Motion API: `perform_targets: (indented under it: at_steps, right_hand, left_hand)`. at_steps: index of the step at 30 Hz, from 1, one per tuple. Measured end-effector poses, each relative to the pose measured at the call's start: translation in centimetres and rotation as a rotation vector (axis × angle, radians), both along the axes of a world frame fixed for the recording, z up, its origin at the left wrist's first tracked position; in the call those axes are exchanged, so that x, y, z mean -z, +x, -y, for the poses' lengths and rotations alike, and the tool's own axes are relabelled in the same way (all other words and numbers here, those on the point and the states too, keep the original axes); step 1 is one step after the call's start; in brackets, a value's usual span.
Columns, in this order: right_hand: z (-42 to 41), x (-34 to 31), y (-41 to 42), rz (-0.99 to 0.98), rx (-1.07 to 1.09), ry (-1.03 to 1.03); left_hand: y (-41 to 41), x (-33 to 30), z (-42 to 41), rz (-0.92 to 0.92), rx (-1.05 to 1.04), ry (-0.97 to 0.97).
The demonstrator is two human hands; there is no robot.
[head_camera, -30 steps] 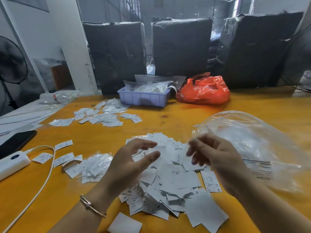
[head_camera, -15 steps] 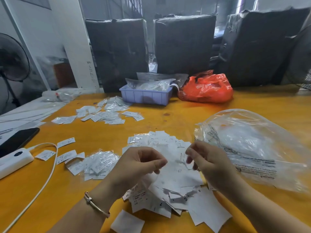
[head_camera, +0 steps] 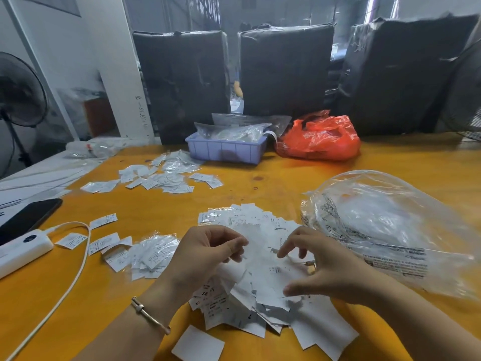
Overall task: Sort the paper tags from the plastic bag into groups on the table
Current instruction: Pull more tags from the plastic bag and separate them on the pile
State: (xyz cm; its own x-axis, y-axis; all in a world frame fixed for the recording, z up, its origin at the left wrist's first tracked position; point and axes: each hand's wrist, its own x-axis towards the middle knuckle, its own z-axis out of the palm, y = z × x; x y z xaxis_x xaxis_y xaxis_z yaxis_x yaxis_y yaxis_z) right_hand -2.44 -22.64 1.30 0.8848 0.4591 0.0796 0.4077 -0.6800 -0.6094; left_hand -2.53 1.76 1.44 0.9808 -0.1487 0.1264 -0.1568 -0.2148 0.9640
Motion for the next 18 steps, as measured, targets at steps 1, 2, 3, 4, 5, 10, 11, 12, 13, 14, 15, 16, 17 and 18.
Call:
perform_targets:
  at_steps: [1,2,3,4,5,10,11,12,13,14,15,16,17,18]
  right_hand:
    - [0.24,-0.17,-0.01,-0.012,-0.033,-0.016]
    - [0.35,-0.29,-0.02,-0.019,-0.066,-0.038]
    - [0.36,-0.31,-0.01,-0.016,-0.092,-0.060]
    - [0.28,-0.25,0.01,-0.001,-0.106,-0.083]
    - [0.20,-0.16,0.05,0.020,-0.110,-0.105]
    - [-0.06,-0.10,-0.06,0.113,-0.115,-0.175]
    - [-0.09,-0.19,-0.16,0.130,-0.124,-0.196]
    - [-0.10,-0.29,-0.26,0.145,-0.135,-0.221]
    - [-0.11,-0.36,-0.31,0.160,-0.143,-0.247]
    - [-0.12,-0.39,-0.38,0.174,-0.148,-0.270]
    - [-0.11,-0.41,-0.41,0.187,-0.147,-0.287]
    - [-0.12,-0.38,-0.44,0.202,-0.143,-0.298]
    - [-0.16,-0.34,-0.48,0.217,-0.138,-0.301]
    - [-0.22,-0.32,-0.55,0.233,-0.135,-0.299]
  left_hand:
    - [-0.01,0.03,0.00,-0.004,0.004,-0.001]
    - [-0.02,-0.01,0.04,-0.006,0.005,-0.001]
    - [-0.03,-0.02,0.04,-0.005,0.006,0.001]
    - [-0.03,-0.10,0.08,-0.004,0.006,0.001]
    - [-0.03,-0.15,0.09,0.002,0.004,0.003]
    - [-0.11,-0.16,0.27,0.008,-0.007,0.005]
    - [-0.12,-0.15,0.32,0.010,-0.006,0.014]
    - [-0.16,-0.16,0.36,0.011,-0.004,0.024]
    - [-0.17,-0.13,0.39,0.012,-0.003,0.030]
    - [-0.17,-0.15,0.42,0.011,-0.003,0.032]
    - [-0.18,-0.14,0.43,0.012,-0.003,0.034]
    - [-0.21,-0.16,0.45,0.010,-0.003,0.035]
    - [-0.21,-0.14,0.46,0.009,-0.002,0.034]
    - [-0.24,-0.14,0.47,0.007,-0.003,0.033]
